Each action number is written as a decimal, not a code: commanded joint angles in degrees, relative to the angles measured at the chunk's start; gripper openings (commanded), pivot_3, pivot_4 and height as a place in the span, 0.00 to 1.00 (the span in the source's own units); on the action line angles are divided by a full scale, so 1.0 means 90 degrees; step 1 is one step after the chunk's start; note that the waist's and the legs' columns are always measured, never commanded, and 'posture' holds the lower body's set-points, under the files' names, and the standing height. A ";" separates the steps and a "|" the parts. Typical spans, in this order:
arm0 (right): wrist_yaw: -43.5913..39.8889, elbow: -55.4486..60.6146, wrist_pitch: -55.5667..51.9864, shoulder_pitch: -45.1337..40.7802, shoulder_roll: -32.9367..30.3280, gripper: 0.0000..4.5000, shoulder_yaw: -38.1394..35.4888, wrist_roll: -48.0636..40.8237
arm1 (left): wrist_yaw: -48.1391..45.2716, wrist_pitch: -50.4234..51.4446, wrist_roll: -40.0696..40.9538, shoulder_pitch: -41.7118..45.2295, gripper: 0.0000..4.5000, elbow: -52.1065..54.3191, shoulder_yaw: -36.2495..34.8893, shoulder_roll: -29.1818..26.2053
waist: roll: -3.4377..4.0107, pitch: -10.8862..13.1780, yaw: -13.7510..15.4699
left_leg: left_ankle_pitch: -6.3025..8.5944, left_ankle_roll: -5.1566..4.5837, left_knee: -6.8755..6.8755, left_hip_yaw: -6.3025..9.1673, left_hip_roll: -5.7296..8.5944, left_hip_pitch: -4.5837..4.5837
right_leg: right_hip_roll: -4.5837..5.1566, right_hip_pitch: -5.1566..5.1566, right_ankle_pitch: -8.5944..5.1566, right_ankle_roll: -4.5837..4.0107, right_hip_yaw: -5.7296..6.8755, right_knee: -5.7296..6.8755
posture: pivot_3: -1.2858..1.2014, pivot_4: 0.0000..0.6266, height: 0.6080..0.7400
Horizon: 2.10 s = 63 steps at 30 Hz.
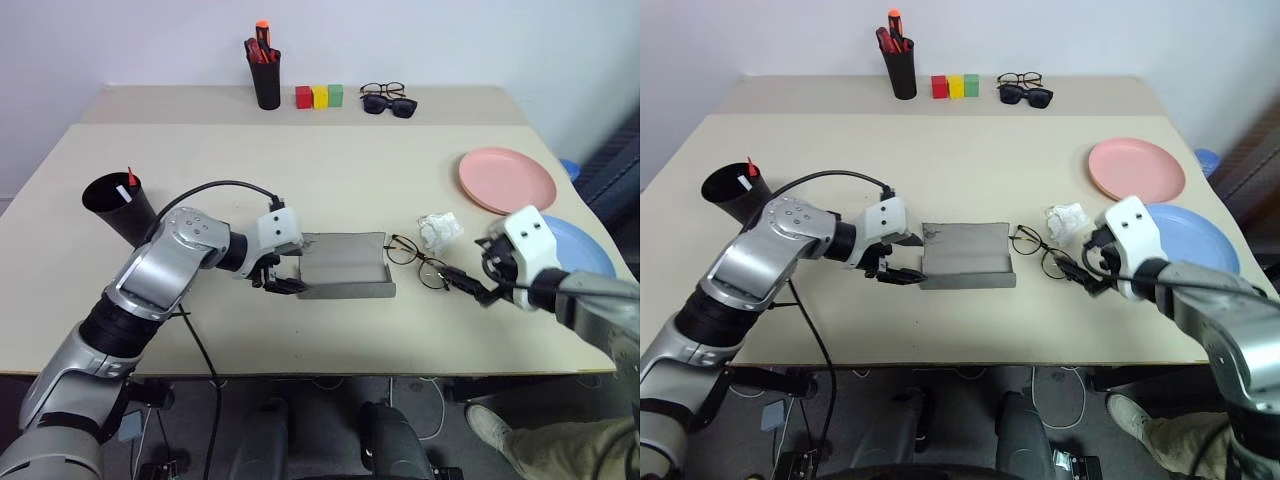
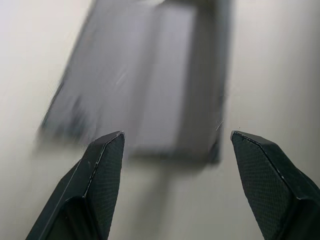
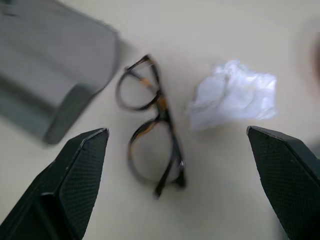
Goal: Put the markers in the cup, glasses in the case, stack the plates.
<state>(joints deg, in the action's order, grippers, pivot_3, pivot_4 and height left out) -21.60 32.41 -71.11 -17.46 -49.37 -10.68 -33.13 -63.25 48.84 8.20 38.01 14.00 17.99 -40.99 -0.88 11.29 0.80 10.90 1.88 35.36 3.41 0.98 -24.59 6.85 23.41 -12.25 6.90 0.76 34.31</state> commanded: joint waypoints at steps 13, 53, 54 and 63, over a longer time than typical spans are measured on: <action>0.0194 -0.1469 -0.1091 -0.1816 0.0376 1.00 0.1578 0.0669 | 0.1214 0.1391 0.0589 -0.0826 0.77 0.1316 -0.0779 -0.0329 | -0.0004 0.0001 -0.0050 | 0.0001 -0.0002 0.0012 -0.0001 0.0006 -0.0016 | 0.0000 0.0009 0.0001 0.0003 -0.0001 0.0005 | 0.52 0.24 1.00; -0.0768 -0.2421 -0.0269 -0.2291 0.0805 1.00 0.2232 0.1489 | -0.1465 -0.2352 0.3503 -0.3129 0.77 0.0237 -0.3663 -0.0808 | 0.0000 0.0000 -0.0176 | 0.0002 0.0000 0.0010 -0.0009 -0.0002 -0.0015 | -0.0003 0.0020 0.0003 -0.0004 -0.0003 0.0004 | 0.52 0.24 1.00; -0.0770 -0.2413 -0.0273 -0.2279 0.0803 1.00 0.2228 0.1489 | -0.1469 -0.2351 0.3504 -0.3103 0.77 0.0232 -0.3643 -0.0798 | 0.0000 0.0000 -0.0178 | 0.0002 -0.0001 0.0009 -0.0009 -0.0002 -0.0015 | -0.0003 0.0020 0.0003 -0.0004 -0.0003 0.0004 | 0.52 0.24 1.00; -0.0848 -0.2387 -0.0249 -0.2196 0.0692 1.00 0.2202 0.1495 | -0.1361 -0.2455 0.3454 -0.3194 0.77 0.0301 -0.3646 -0.0778 | 0.0000 0.0000 -0.0183 | 0.0001 -0.0001 0.0003 -0.0010 -0.0004 -0.0015 | -0.0003 0.0027 0.0004 -0.0004 -0.0003 0.0006 | 0.52 0.24 1.00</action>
<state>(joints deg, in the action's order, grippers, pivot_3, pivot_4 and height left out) -29.06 8.93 -73.48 -36.93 -42.22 10.72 -20.17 -75.66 27.84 38.39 9.31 15.77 -14.19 -47.81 -0.88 11.29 -0.84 10.91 1.87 35.39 3.32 0.94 -24.73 6.82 23.65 -12.22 6.86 0.74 34.36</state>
